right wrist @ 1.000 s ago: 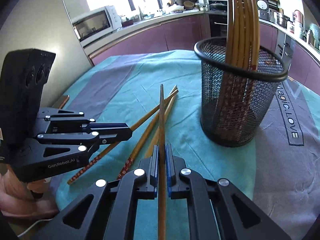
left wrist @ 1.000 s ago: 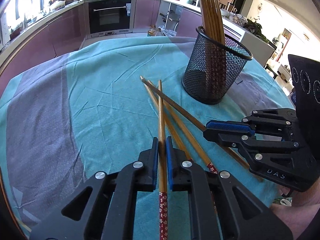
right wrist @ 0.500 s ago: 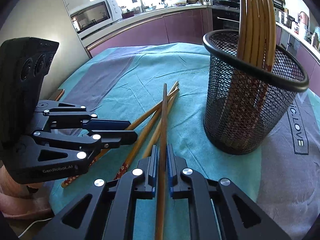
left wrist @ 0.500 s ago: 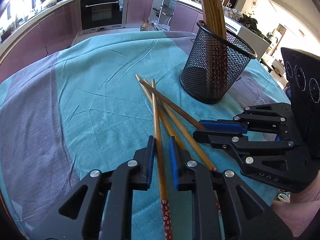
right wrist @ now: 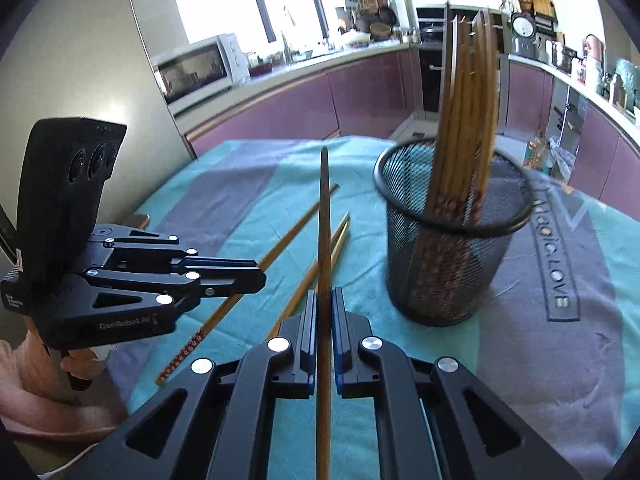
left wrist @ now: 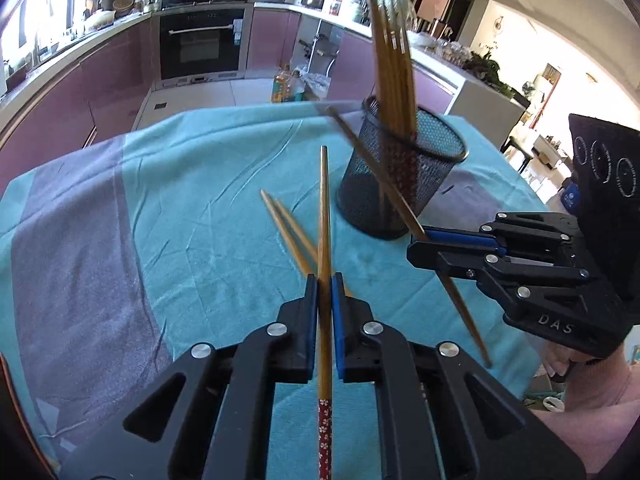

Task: Organize utensils
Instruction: 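Lift both chopsticks upright and lower them into the mesh cup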

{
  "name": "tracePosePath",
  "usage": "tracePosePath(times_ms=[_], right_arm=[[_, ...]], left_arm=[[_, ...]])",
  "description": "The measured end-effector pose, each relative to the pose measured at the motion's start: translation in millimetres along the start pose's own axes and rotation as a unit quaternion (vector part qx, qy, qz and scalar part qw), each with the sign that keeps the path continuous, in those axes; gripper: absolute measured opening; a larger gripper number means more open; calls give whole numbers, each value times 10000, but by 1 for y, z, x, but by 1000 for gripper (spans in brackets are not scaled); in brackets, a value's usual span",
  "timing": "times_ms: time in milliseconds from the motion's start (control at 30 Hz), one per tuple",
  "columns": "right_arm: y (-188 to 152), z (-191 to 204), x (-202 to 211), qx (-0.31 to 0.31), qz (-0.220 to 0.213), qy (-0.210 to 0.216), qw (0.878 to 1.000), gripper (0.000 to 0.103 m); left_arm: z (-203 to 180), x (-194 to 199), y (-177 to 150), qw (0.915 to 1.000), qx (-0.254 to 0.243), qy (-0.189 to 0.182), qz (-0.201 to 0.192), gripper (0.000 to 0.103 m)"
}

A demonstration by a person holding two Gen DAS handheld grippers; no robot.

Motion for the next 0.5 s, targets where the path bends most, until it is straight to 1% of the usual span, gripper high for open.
tracePosePath(times_ms=[267, 500], right_arm=[[20, -4, 36, -109, -530, 103, 9985, 6], [33, -8, 58, -150, -828, 171, 9963, 6]], left_arm=[[-8, 39, 25, 9984, -68, -261, -493, 8], [-6, 70, 42, 9956, -85, -319, -876, 7]])
Point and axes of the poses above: each gripper's, at about its wrist camera, not at the fingertips, and x roughly against the way its jaws point, z to its left, y to its top, the point moved 8 cm from there along -x, roughly the way its jaws point, and after that the axes turned 15 degrees about -x, right-handed, at the moved point
